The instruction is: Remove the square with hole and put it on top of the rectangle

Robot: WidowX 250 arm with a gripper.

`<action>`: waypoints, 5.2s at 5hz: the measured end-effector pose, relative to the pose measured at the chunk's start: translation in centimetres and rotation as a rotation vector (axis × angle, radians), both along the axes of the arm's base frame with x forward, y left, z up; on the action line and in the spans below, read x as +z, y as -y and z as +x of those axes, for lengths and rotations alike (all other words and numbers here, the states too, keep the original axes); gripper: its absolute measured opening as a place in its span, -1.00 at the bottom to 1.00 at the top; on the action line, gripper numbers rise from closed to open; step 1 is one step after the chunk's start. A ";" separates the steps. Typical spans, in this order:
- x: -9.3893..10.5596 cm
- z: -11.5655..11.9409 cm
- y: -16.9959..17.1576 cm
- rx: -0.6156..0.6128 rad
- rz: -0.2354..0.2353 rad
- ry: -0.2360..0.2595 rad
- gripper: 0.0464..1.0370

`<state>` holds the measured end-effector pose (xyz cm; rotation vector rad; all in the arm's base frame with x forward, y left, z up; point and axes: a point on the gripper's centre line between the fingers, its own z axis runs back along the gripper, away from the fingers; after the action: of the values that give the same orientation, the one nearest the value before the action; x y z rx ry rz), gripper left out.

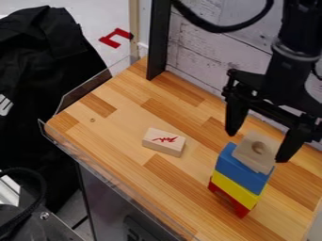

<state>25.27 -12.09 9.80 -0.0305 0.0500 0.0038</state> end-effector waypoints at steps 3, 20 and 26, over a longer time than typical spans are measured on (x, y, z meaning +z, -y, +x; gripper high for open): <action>-0.7 0.0 0.2 0.000 -0.001 -0.022 0.92; -9.6 1.5 -13.9 0.226 -0.011 -0.155 0.52; -11.5 2.4 -14.7 0.284 -0.041 -0.159 0.94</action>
<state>27.66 2.59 -1.65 -0.0777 0.2042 0.2891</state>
